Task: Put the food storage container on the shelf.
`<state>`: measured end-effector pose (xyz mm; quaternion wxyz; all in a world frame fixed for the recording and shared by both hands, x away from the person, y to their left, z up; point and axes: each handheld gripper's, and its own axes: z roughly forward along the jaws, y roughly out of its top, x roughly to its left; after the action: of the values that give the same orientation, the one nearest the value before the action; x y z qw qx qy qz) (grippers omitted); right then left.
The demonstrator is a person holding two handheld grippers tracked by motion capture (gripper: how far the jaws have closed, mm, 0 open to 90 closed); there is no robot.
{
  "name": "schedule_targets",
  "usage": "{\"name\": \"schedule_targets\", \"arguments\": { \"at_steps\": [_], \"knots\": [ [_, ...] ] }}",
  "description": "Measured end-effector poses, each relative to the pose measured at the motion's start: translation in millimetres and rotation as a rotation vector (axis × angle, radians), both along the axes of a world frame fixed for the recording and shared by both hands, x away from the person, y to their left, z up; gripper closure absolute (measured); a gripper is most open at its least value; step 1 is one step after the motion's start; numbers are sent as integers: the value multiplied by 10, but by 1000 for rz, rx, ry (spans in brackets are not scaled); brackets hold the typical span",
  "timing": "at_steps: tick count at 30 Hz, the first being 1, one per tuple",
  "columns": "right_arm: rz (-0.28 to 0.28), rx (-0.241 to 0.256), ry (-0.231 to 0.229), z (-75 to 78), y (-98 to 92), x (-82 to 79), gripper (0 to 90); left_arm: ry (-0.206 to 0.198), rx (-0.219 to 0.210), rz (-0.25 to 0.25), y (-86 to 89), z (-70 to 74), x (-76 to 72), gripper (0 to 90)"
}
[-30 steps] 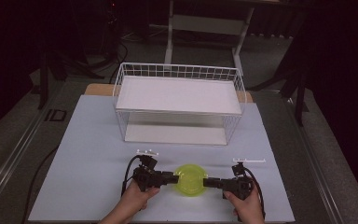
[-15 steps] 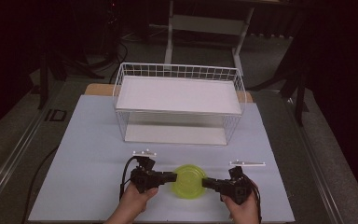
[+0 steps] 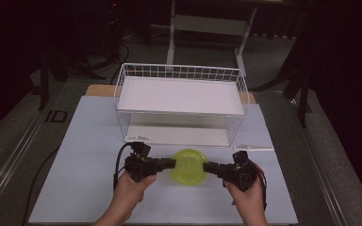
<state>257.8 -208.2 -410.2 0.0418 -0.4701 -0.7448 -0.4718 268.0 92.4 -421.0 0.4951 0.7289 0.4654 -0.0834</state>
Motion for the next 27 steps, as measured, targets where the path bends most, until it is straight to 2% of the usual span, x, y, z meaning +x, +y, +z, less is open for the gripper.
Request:
{"name": "schedule_targets", "arguments": {
  "at_steps": [11,16,22,27],
  "knots": [
    [6,43,-63,496,105,287,817,-105,-1,56,117,583,191,816],
    [8,44,-87,739,167,438,817,-120,-11,77,171,806,310,816],
    [12,47,-87,964,236,626,817,-114,-34,93,243,987,471,816],
    [16,50,-88,1117,274,783,818,-132,-40,105,284,1119,617,814]
  ]
}}
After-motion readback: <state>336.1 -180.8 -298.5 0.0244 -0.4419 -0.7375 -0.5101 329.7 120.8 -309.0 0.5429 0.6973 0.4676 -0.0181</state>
